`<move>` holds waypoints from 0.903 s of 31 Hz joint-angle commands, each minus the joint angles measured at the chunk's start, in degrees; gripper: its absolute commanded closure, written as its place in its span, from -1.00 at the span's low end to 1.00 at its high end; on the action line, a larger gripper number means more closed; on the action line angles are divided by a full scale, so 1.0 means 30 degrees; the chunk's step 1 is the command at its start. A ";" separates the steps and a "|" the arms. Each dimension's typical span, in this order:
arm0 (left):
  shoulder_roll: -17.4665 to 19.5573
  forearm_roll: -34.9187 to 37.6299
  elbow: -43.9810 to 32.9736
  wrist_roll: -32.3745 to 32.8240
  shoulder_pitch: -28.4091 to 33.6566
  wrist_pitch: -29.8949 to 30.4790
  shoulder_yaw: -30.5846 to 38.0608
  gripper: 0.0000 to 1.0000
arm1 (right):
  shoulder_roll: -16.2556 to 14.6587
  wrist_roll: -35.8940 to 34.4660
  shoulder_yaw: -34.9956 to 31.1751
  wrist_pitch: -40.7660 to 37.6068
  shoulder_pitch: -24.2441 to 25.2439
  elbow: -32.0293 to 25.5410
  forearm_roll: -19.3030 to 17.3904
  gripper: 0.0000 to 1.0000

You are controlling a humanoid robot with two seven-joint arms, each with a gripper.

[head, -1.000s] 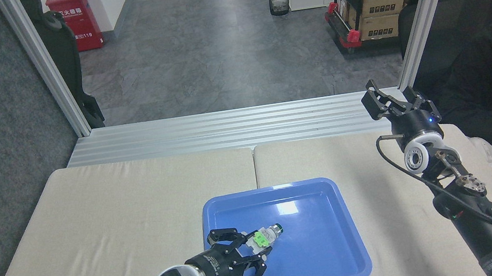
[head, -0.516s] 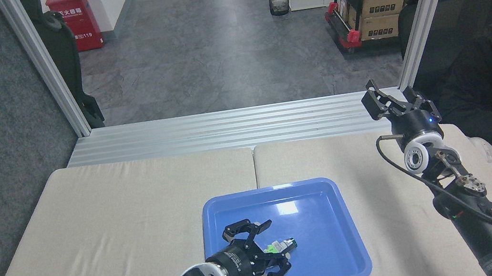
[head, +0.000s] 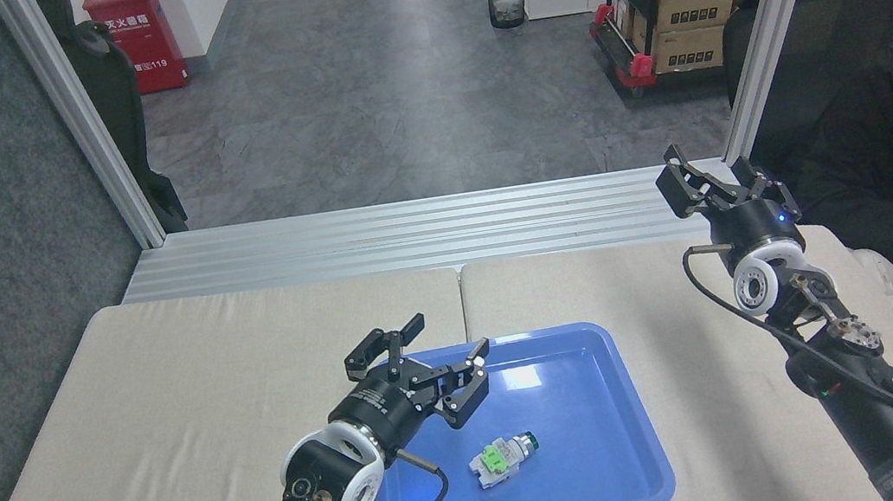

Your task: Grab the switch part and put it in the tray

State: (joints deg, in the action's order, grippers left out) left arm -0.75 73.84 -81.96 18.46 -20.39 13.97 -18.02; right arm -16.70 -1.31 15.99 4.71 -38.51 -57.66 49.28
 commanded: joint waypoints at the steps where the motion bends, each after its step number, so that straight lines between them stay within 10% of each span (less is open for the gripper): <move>1: 0.0133 -0.1175 -0.0631 -0.0090 -0.1932 -0.3594 0.5005 -0.89 | 0.0001 -0.0004 0.0003 0.0014 0.0004 0.0001 0.0010 -0.98; 14: 0.3647 -0.1088 0.4257 -0.1672 -0.4159 -0.5391 0.7297 -0.92 | 0.0001 -0.0004 0.0003 -0.0016 0.0004 0.0001 0.0010 -0.98; 28: 0.2305 -0.0912 0.4994 -0.1760 -0.4602 -0.5420 0.6683 -0.88 | 0.0001 -0.0004 0.0003 -0.0015 -0.0025 0.0001 0.0010 -0.98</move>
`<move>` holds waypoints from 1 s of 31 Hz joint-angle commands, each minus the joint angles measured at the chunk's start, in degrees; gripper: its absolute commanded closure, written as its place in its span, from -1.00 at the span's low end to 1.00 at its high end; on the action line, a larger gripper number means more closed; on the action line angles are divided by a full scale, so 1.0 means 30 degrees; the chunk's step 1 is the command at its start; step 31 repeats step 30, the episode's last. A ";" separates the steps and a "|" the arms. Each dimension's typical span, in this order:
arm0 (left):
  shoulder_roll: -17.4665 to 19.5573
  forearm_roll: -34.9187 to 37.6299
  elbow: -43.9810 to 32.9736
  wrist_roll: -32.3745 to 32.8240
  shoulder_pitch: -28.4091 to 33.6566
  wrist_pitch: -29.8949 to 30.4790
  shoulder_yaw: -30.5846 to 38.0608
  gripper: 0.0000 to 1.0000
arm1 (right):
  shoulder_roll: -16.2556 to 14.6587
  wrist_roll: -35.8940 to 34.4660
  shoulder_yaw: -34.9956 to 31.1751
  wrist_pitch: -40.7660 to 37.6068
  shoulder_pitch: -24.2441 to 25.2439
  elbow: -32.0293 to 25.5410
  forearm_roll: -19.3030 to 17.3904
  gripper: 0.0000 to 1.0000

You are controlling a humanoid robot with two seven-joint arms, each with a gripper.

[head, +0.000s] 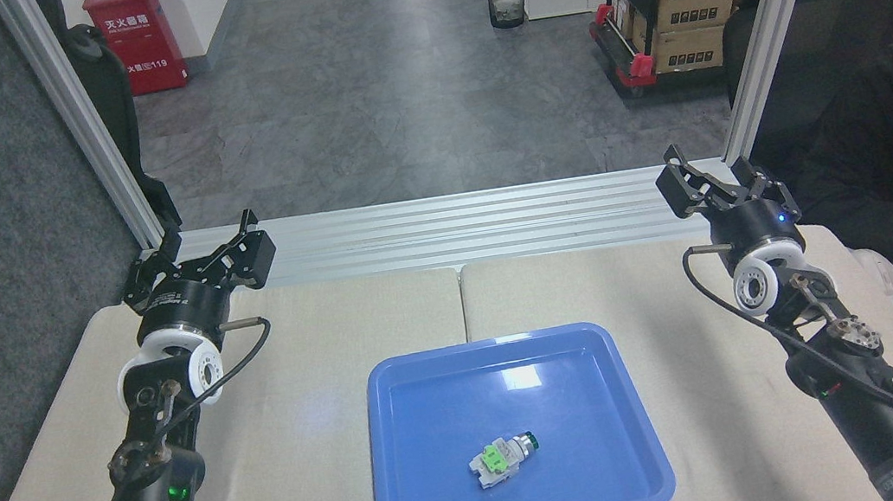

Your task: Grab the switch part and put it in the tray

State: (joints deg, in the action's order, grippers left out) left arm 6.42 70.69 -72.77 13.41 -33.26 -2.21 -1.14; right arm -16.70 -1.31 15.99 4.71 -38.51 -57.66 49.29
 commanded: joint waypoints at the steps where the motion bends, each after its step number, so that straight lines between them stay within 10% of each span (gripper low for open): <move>1: -0.0349 0.0165 0.1905 -0.0192 -0.0019 -0.0023 0.0879 -0.84 | 0.0001 -0.0004 0.0002 -0.0016 0.0003 0.0001 0.0007 -0.98; 31: -0.1757 0.0195 0.1817 -0.1775 0.1214 -0.1430 -0.1144 -0.99 | 0.0001 -0.0092 0.0002 0.0013 0.0003 0.0001 0.0007 -0.98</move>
